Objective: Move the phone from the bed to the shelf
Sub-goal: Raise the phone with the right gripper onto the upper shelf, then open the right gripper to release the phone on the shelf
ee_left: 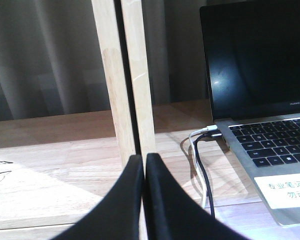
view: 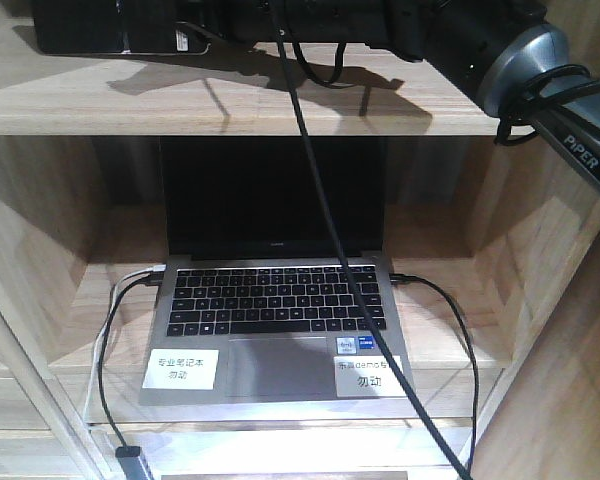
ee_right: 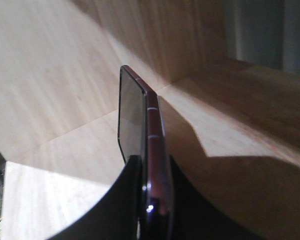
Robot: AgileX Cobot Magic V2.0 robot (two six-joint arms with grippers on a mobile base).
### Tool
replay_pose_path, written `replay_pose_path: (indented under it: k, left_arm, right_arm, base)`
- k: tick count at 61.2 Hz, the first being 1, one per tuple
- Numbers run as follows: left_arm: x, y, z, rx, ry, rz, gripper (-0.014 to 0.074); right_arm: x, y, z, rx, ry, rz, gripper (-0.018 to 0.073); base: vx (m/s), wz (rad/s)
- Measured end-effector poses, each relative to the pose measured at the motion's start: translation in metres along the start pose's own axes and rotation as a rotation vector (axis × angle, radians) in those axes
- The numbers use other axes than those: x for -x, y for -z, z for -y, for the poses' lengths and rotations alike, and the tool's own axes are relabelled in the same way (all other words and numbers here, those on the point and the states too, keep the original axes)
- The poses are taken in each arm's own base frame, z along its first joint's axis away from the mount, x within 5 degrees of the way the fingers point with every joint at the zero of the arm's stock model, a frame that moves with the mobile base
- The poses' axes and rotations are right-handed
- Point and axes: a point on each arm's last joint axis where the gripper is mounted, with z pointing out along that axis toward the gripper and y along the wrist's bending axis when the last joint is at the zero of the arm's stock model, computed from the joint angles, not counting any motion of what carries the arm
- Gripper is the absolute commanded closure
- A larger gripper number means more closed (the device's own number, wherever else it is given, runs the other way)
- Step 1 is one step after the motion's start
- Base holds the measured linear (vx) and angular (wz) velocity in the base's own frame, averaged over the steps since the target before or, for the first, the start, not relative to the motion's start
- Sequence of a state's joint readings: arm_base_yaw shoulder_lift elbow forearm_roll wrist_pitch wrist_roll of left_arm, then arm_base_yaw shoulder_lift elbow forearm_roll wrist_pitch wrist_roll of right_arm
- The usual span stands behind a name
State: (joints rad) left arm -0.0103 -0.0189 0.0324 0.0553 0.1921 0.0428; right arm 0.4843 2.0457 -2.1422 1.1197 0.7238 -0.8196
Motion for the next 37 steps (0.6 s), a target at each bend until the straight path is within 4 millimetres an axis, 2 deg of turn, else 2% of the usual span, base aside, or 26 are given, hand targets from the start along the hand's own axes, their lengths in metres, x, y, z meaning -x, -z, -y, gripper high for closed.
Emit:
replay_pose_path:
  k: [13, 22, 32, 37]
  left_arm:
    - [0.0, 0.0, 0.0, 0.0, 0.0, 0.0, 0.0596]
    - [0.0, 0.0, 0.0, 0.0, 0.0, 0.0, 0.0596]
    - [0.0, 0.0, 0.0, 0.0, 0.0, 0.0, 0.0596]
    - [0.0, 0.0, 0.0, 0.0, 0.0, 0.0, 0.0596]
  right_arm:
    - [0.0001, 0.0, 0.0004, -0.004, 0.003, 0.001, 0.0539]
    - [0.0005, 0.0, 0.0008, -0.009, 0.003, 0.006, 0.0487]
    - [0.0022, 0.0001, 0.0026, -0.029, 0.003, 0.024, 0.0363]
    - [0.0031, 0.0001, 0.0036, -0.039, 0.003, 0.034, 0.0266]
  base:
    - [0.0, 0.0]
    - [0.0, 0.0]
    - [0.0, 0.0]
    - [0.0, 0.0]
